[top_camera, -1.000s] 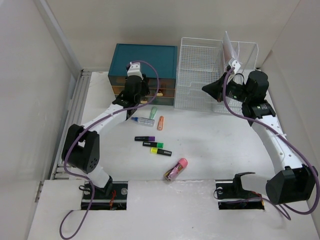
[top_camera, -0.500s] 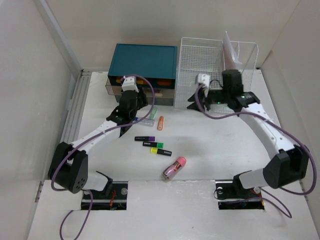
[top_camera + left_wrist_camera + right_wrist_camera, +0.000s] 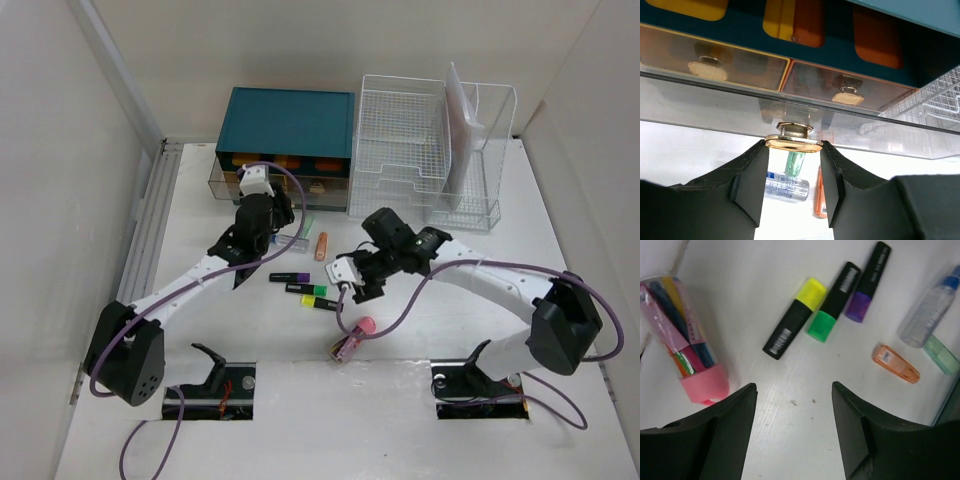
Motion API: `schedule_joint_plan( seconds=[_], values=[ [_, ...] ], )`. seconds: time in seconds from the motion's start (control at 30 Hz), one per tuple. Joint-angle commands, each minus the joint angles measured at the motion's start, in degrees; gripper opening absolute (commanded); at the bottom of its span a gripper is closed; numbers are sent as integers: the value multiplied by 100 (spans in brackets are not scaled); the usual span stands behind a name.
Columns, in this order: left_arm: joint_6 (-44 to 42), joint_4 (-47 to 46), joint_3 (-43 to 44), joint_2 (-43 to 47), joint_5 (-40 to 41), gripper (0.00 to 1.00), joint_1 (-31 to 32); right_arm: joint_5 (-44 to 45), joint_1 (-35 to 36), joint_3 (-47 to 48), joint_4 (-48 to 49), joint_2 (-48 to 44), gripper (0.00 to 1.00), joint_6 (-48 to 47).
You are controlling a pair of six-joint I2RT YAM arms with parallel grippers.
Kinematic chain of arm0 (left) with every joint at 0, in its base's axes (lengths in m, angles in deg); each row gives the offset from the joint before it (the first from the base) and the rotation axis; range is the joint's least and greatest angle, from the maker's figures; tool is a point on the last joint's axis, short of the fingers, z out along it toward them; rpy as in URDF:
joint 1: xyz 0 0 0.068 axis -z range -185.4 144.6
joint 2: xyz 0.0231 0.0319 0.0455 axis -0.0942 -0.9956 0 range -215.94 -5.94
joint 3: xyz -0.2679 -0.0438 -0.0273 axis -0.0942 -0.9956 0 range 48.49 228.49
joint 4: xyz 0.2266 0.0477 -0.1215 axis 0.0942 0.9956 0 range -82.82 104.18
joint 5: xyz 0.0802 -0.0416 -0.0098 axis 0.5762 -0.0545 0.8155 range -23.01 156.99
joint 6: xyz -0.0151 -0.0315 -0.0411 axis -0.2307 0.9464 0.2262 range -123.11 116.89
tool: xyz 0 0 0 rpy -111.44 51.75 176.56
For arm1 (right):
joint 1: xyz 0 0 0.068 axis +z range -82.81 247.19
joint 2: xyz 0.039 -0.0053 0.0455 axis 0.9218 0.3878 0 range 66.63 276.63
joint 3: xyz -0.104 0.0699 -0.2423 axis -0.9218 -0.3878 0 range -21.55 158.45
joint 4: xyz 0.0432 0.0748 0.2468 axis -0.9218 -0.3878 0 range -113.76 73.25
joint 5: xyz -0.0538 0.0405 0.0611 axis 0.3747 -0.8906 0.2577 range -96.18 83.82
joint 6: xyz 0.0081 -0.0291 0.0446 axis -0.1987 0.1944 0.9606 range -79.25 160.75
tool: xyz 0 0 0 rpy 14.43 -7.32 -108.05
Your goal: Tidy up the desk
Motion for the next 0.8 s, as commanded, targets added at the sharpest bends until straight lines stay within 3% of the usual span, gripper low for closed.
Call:
schedule_joint_plan(
  seconds=[0.0, 0.27, 0.37, 0.47, 0.77],
  values=[
    [195, 72, -94, 198, -10, 2, 103, 411, 355, -236, 22, -256, 67, -564],
    [195, 125, -147, 321, 50, 3, 156, 542, 1322, -729, -110, -371, 67, -942],
    [195, 125, -147, 321, 51, 7, 156, 596, 1376, -782, -189, -248, 67, -942],
    [195, 125, -147, 321, 51, 28, 156, 543, 1507, -834, -304, -248, 67, -942],
    [195, 187, -42, 321, 165, 62, 156, 938, 1947, -1116, 153, 147, 67, -425]
  ],
)
